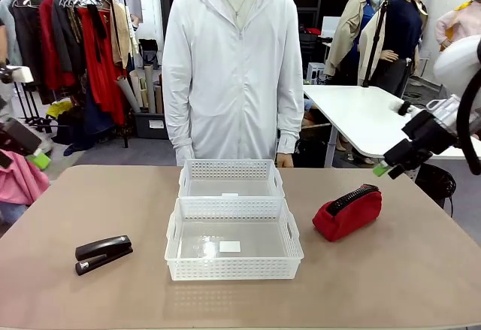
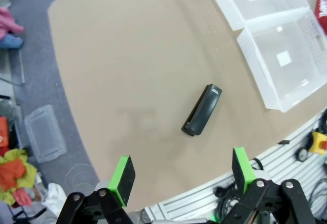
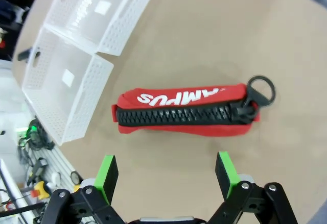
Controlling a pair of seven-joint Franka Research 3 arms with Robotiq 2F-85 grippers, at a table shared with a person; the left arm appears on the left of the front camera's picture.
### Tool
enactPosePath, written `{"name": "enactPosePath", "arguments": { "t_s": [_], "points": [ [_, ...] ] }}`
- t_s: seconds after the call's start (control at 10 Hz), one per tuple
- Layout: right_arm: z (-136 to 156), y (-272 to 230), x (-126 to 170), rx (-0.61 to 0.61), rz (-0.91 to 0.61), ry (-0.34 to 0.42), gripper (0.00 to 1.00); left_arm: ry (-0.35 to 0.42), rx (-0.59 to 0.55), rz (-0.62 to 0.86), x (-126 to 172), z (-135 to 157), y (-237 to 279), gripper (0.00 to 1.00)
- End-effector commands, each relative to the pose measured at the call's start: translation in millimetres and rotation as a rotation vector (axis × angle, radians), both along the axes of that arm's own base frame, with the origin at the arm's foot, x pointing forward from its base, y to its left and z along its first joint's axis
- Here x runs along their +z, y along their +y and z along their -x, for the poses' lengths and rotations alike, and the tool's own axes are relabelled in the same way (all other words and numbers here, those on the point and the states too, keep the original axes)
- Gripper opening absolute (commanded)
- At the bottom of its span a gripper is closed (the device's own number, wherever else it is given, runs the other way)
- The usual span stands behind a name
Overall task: Distribute items into two baskets.
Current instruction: Pick up the Pencil pouch that the person points to.
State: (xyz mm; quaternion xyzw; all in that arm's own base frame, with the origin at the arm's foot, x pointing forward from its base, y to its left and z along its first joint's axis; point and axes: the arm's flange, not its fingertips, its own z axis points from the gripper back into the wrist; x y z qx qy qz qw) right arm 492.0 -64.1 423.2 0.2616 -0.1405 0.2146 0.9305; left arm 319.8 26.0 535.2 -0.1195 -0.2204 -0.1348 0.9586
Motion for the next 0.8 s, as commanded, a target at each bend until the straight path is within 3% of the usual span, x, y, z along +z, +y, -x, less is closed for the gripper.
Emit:
{"name": "enactPosePath", "arguments": {
  "t_s": [0.0, 0.3, 0.4, 0.7],
  "points": [
    [3.9, -19.8, 12.2, 0.007, -0.061, -0.018, 1.00, -0.019, 0.048, 0.047, -23.2, 27.8, 9.0, 0.98],
    [24.9, -34.0, 23.8, -0.029, -0.098, -0.036, 1.00, -0.113, 0.041, 0.069, -33.0, 24.0, 17.4, 0.98],
    [13.2, -30.5, 15.9, -0.031, -0.039, 0.004, 1.00, -0.035, 0.057, 0.042, 7.8, 5.9, 22.9, 0.98],
    [13.2, -30.5, 15.9, -0.031, -0.039, 0.004, 1.00, -0.035, 0.057, 0.042, 7.8, 5.9, 22.9, 0.98]
  ]
}}
